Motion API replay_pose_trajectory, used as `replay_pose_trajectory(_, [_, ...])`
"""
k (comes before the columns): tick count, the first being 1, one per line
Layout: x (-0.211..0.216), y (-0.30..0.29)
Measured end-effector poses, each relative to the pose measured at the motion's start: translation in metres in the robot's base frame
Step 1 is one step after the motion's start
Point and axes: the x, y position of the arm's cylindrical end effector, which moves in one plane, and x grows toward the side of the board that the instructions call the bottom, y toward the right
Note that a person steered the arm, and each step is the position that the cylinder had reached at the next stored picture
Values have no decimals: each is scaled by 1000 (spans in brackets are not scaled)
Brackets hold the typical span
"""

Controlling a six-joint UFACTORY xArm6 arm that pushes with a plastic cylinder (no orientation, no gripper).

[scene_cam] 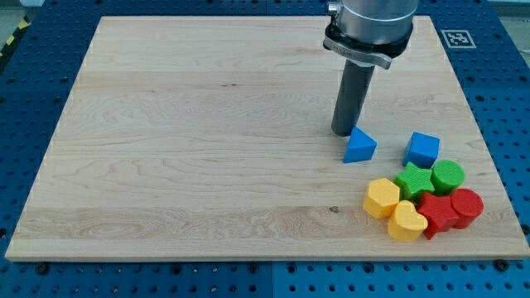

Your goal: Push the blue triangle closer to the group of blocks

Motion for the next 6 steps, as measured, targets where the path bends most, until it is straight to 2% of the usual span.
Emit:
replay_pose_trajectory(1, [14,-44])
replay_pose_trajectory(2, [42,-8])
replay_pose_trajectory(3, [46,10])
replay_pose_trajectory(5, [26,7])
replay_pose_trajectory(6, [26,44])
